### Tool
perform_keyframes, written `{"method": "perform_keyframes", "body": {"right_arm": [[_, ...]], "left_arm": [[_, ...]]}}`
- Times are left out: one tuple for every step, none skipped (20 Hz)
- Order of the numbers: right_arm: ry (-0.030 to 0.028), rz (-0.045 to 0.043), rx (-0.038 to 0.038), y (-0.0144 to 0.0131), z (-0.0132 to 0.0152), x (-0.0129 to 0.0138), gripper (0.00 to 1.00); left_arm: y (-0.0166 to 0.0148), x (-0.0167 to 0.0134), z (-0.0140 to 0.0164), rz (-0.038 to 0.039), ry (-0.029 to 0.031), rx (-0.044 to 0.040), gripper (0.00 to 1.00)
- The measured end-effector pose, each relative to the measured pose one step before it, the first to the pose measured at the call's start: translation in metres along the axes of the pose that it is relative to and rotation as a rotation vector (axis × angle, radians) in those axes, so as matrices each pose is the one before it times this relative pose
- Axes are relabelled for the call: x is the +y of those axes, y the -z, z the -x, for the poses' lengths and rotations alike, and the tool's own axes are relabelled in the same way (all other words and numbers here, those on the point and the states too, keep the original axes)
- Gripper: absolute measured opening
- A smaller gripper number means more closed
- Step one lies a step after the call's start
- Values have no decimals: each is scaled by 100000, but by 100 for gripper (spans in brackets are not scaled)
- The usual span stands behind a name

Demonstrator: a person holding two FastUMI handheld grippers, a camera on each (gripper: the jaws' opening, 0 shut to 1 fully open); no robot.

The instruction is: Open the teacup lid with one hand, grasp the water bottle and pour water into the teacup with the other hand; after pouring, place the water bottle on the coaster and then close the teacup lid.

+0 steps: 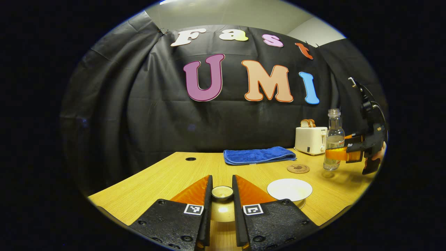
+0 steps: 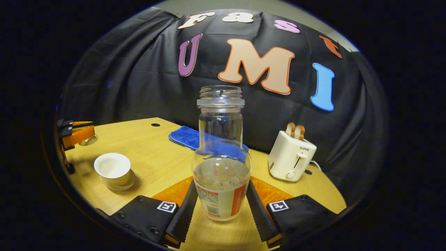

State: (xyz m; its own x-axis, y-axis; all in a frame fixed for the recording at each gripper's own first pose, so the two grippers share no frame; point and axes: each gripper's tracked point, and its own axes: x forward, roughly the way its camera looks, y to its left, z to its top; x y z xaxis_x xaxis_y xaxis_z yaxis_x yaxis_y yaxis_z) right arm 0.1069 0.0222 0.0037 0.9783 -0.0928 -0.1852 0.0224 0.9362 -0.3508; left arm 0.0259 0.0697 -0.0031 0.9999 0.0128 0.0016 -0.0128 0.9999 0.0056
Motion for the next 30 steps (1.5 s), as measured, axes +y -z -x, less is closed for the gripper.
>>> {"method": "perform_keyframes", "body": {"right_arm": [[1122, 6751, -1050, -588, 41, -29, 80], [1206, 6084, -792, -424, 59, -69, 80], [520, 5025, -653, -318, 46, 198, 81], [42, 4403, 75, -68, -30, 425, 80], [-78, 3740, 371, 40, -18, 323, 80], [-169, 3589, 312, 144, 48, 453, 80], [46, 3805, 415, 93, -51, 400, 80], [-304, 3707, 317, 136, -72, 530, 80], [-569, 3868, 118, 147, -59, 587, 80], [-2, 4246, 420, 177, -109, 536, 80], [150, 3997, 219, 141, -112, 522, 80], [-505, 3679, 368, 270, -161, 621, 80], [-302, 3674, 407, 173, -75, 565, 80], [147, 3850, -140, 86, -74, 365, 80], [781, 4246, -346, -106, -17, 219, 80], [700, 4298, -831, -94, -125, 207, 80], [462, 3842, -1165, -290, 43, 300, 80], [255, 3543, -823, -222, 46, 188, 80], [278, 2999, -1076, -288, 175, 147, 80], [904, 3661, -1123, -501, 84, -22, 80], [1492, 4018, -1009, -316, 68, -157, 80], [1518, 4484, -1101, -352, -64, -154, 80], [1757, 4509, -1125, -376, -9, -241, 81], [1076, 4382, -1150, -210, 6, -89, 81], [584, 2979, -459, -130, 130, 40, 80], [-49, 2472, -808, -205, 56, 37, 80], [615, 3626, -615, -184, 27, -68, 81], [1154, 4479, -768, -213, -235, -331, 80], [838, 4340, -688, -130, 5, -142, 79], [433, 3413, -239, -50, -118, -136, 79]], "left_arm": [[-81, -2, -5, 42, 33, -127, 26], [-4, 14, -58, -40, -12, 117, 27], [3, 33, 11, -35, -27, 129, 27], [52, 10, 102, 38, -30, -137, 26], [-34, 23, -48, -14, -11, 86, 26], [34, -42, 36, 10, 4, 38, 26], [-42, -21, 8, 31, -3, -69, 26], [68, -5, 3, 7, 3, 89, 27], [-12, 18, 4, 39, 3, -16, 27], [1, -36, -96, 13, -7, -3, 27], [-60, 12, 16, -11, -174, 13, 26], [16, 235, 54, 19, -589, 69, 26], [-20, 139, -27, 74, -696, 28, 26], [8, 12, 40, -32, -242, 28, 26], [-7, -62, 2, -35, -28, 32, 26], [42, -8, 17, 10, 1, -45, 27], [-28, -24, -5, -1, -2, -12, 27], [56, 51, -23, -15, -4, 23, 27], [-24, -30, 28, -38, 6, 39, 27], [13, -1, 8, 22, 4, -45, 26], [-59, -5, -27, 16, 1, 32, 26], [56, 26, 8, 15, 4, 50, 26], [-36, 10, -16, 35, 7, -52, 26], [22, 12, 94, -6, -5, 61, 26], [-11, -23, -62, 7, 0, -18, 26], [20, -50, -45, 0, 0, -56, 26], [-53, 11, 10, -27, 0, 32, 26], [37, 66, 38, 24, 1, -35, 27], [-26, -40, 5, -15, -6, 33, 27], [60, 3, -59, 18, -2, -27, 26]]}}
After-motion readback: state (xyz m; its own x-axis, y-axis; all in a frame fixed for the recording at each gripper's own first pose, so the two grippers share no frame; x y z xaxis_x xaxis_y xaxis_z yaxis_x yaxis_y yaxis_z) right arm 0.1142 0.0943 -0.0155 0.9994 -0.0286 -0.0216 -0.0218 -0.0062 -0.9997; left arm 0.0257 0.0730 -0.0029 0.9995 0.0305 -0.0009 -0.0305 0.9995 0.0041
